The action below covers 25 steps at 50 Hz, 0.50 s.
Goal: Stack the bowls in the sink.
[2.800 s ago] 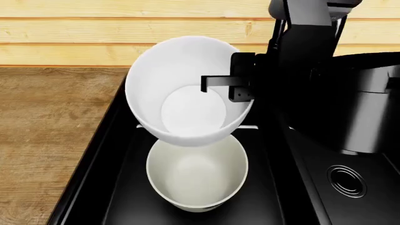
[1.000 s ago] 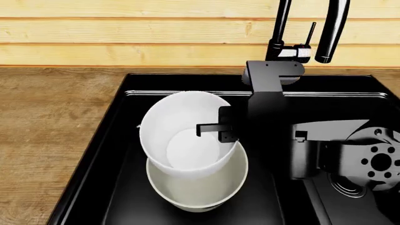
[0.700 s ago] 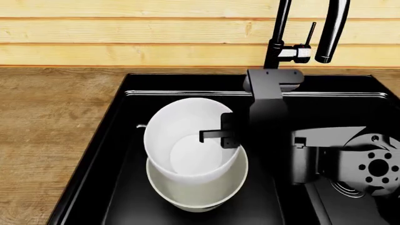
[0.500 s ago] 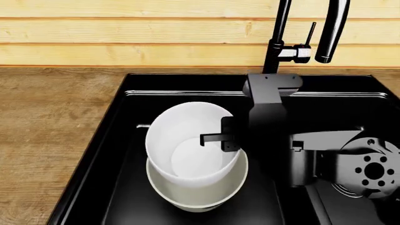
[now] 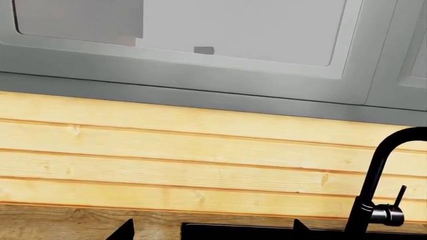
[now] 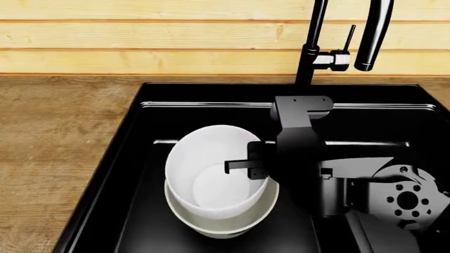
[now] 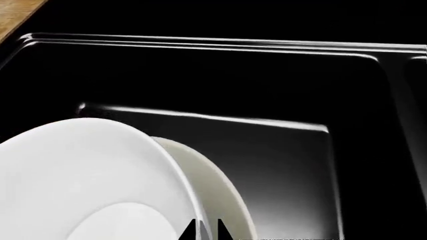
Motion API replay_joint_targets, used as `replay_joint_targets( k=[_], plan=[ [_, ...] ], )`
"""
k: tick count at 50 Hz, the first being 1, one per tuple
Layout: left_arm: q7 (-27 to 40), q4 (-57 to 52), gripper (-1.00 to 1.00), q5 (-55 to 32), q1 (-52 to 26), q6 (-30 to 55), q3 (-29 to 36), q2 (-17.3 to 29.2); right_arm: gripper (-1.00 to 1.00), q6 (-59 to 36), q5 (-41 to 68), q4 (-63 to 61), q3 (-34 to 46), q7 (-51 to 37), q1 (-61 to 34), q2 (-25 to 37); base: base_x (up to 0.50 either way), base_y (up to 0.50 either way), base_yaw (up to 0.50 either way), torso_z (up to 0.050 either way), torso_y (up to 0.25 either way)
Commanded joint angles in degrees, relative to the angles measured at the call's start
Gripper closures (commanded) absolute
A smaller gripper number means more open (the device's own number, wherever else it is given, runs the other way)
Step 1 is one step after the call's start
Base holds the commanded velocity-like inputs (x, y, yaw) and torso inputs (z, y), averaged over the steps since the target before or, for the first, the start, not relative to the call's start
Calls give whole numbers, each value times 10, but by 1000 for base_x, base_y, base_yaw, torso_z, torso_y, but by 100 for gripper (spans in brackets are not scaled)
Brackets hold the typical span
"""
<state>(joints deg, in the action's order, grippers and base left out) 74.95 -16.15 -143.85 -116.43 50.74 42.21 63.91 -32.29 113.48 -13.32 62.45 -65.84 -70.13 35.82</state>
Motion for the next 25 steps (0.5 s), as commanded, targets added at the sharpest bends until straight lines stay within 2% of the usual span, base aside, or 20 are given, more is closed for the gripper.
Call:
replay_joint_targets(
  k=[1,25],
  plan=[
    [2,-1,-100,-3,-2,0,1,0,100,4,-14,5,0,10,8,-1,0,0,0,0,10],
    [0,0,-100,0,-1,1,1,1,100,1,-26,16,11,22,17,-7,0,0,0,0,0]
  ],
)
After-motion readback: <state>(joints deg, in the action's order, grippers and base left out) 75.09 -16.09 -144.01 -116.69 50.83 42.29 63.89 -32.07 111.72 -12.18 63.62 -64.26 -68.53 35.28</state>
